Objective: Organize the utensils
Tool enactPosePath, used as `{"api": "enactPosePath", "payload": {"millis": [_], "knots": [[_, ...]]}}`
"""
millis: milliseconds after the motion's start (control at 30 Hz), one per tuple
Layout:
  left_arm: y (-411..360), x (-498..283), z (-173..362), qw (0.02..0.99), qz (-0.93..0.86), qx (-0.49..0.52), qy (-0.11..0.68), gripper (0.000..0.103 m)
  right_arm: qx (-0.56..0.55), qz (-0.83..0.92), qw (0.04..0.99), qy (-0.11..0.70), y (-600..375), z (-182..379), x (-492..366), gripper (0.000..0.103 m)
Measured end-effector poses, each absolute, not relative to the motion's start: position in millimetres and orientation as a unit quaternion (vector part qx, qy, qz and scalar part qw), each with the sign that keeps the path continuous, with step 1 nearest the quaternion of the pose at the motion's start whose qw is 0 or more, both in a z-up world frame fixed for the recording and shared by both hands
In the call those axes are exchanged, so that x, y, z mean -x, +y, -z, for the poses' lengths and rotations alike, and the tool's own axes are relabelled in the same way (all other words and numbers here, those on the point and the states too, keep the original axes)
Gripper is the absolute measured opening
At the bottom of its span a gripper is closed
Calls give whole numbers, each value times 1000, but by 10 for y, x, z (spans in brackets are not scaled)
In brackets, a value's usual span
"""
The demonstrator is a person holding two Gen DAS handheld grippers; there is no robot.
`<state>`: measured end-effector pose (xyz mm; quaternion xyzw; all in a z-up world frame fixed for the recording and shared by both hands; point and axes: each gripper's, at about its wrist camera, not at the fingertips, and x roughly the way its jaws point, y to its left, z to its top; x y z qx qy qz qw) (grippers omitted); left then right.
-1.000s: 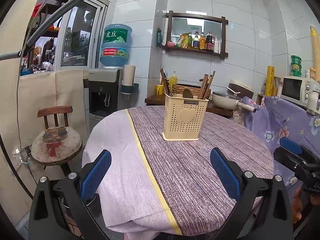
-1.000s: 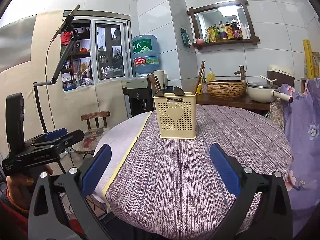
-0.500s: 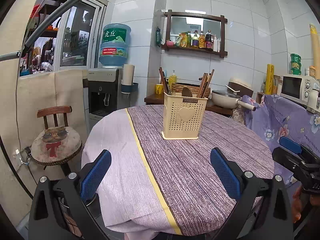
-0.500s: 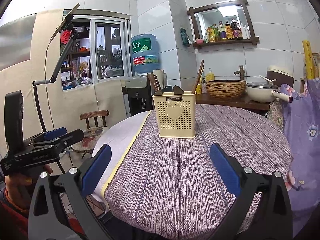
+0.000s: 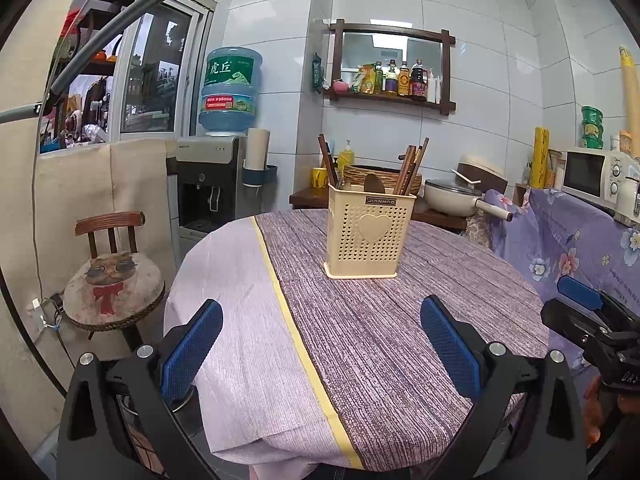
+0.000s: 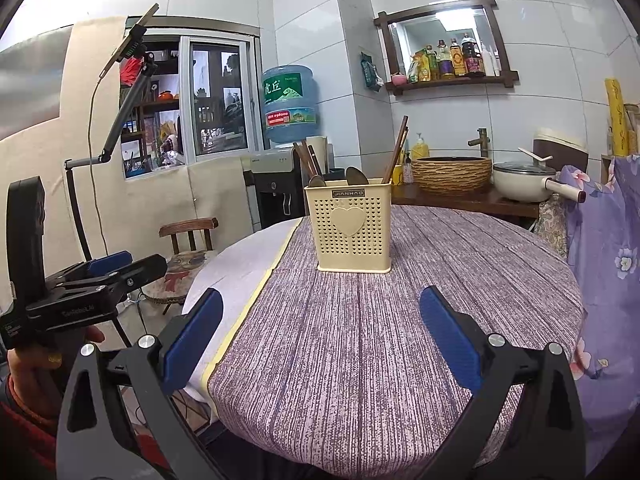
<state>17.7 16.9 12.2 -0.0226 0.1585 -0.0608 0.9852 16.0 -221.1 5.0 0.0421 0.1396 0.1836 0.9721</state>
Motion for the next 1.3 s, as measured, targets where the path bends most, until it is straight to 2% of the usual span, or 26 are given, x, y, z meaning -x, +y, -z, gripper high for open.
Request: {"api": "enactPosePath", "payload": {"millis": [1300], "knots": [[102, -210, -115, 983, 45, 22, 179, 98, -48, -185, 970, 147, -2220, -23, -192, 97]]}}
